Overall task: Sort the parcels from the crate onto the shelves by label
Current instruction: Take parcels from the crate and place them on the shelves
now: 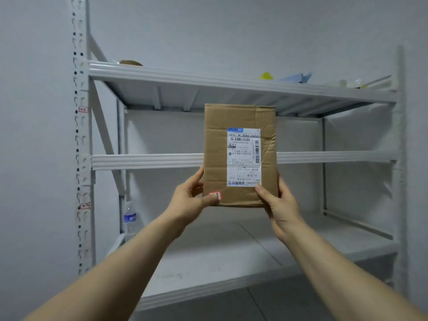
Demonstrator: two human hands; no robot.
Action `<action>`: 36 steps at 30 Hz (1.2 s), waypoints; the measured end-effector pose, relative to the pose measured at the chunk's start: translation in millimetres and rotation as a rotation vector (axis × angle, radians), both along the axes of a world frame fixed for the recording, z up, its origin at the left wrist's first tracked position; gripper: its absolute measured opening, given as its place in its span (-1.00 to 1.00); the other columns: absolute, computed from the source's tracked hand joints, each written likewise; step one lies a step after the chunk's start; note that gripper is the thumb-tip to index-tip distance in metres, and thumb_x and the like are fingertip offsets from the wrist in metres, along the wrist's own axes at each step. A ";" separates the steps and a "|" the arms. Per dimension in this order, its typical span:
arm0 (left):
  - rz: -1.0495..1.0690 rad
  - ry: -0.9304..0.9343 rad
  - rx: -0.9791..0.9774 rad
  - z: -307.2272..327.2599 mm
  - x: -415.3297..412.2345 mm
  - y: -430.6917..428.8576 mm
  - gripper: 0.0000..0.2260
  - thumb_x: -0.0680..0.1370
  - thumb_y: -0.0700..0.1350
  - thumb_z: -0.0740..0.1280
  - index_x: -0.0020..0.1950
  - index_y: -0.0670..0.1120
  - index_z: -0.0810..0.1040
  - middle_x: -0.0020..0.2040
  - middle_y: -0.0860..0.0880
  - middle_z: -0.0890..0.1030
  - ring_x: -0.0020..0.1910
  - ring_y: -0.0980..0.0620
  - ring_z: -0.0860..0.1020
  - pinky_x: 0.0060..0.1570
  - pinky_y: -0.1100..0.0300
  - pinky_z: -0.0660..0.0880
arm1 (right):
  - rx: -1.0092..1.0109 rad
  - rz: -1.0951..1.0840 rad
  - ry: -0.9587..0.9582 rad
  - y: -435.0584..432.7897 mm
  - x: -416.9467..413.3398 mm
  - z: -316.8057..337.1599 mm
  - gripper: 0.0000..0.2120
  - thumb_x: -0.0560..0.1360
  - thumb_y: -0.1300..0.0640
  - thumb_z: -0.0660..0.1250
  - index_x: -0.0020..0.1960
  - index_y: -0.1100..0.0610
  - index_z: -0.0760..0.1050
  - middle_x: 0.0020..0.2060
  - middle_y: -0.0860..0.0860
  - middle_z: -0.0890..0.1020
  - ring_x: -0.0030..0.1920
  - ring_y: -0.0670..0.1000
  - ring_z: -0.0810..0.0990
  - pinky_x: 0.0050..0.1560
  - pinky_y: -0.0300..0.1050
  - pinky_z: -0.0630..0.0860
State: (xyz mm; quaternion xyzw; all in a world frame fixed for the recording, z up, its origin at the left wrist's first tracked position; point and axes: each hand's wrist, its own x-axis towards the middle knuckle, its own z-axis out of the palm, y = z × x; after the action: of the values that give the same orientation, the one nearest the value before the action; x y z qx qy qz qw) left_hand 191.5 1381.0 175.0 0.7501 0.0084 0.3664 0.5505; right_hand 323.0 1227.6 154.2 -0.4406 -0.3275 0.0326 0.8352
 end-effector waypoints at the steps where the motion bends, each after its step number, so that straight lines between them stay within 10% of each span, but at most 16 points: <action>1: 0.006 -0.044 -0.003 8.5 5.9 4.3 -0.31 0.42 -0.38 0.44 0.47 0.04 0.34 0.08 0.01 0.65 0.18 0.03 0.57 0.06 0.19 0.57 | 0.004 -0.005 -0.027 8.4 7.5 8.7 -0.41 0.40 0.30 0.44 0.39 0.03 0.41 0.11 0.01 0.66 0.15 0.02 0.61 0.30 0.02 0.46; 10: 0.083 -0.173 0.061 72.6 65.4 30.2 -0.37 0.48 -0.46 0.29 0.41 0.10 0.38 0.13 0.06 0.65 0.12 0.11 0.60 0.02 0.34 0.55 | 0.063 0.015 -0.209 70.6 99.3 74.0 -0.43 0.43 0.24 0.44 0.40 0.03 0.39 0.13 -0.02 0.65 0.14 -0.03 0.61 0.28 -0.03 0.48; 16: 0.157 -0.130 -0.035 87.3 119.1 41.9 -0.34 0.41 -0.55 0.01 0.10 0.14 0.56 -0.10 0.09 0.69 0.02 -0.04 0.49 0.11 0.05 0.33 | 0.011 -0.021 -0.297 91.1 160.2 97.3 -0.45 0.47 0.19 0.42 0.42 0.03 0.37 0.16 -0.03 0.61 0.14 -0.04 0.59 0.25 -0.08 0.49; 20: 0.176 -0.125 -0.052 91.9 144.3 45.7 -0.45 0.46 -0.46 0.12 0.09 0.16 0.57 0.05 0.07 0.67 0.04 0.07 0.52 0.27 0.09 0.38 | -0.029 -0.072 -0.337 106.7 183.8 105.2 -0.45 0.48 0.11 0.40 0.43 0.01 0.35 0.18 -0.07 0.59 0.18 -0.05 0.56 0.27 -0.09 0.47; 30: 0.225 -0.253 0.083 108.1 174.0 79.0 -0.65 0.49 -0.32 0.38 0.13 0.09 0.55 -0.09 0.14 0.69 -0.16 0.26 0.64 -0.17 0.44 0.52 | -0.043 -0.261 -0.417 122.2 200.6 124.5 -0.47 0.54 0.14 0.34 0.47 0.04 0.27 0.18 -0.11 0.47 0.12 -0.11 0.49 0.14 -0.25 0.41; 36: 0.399 -0.128 0.253 105.8 197.0 110.1 -0.76 0.52 -0.28 0.35 0.11 -0.02 0.64 -0.08 0.06 0.70 -0.15 0.14 0.64 0.09 0.14 0.57 | -0.232 -0.337 -0.429 144.9 224.1 118.3 -0.45 0.56 0.15 0.29 0.51 0.03 0.20 0.36 -0.01 0.45 0.31 -0.01 0.44 0.29 -0.14 0.36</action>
State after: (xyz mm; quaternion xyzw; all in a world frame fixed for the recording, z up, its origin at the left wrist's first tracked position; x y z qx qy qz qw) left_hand 388.5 1491.1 280.7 0.7719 0.0757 0.5127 0.3682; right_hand 547.1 1372.4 272.6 -0.5782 -0.4128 -0.1630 0.6846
